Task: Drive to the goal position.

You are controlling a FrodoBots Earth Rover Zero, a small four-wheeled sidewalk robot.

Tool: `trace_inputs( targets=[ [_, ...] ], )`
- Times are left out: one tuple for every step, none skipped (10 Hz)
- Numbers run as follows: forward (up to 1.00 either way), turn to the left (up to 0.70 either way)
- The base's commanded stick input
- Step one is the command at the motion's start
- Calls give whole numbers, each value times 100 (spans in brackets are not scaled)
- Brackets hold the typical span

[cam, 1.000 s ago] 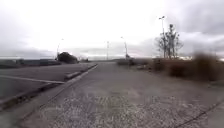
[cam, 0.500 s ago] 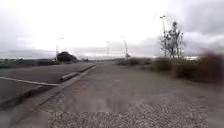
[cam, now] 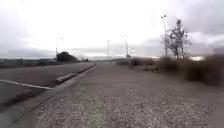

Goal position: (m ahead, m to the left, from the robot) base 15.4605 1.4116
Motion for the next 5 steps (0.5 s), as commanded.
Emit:
trace_inputs(
  targets=[
    [100, 0],
    [100, 0],
    [100, 0],
    [100, 0],
    [100, 0]
  ],
)
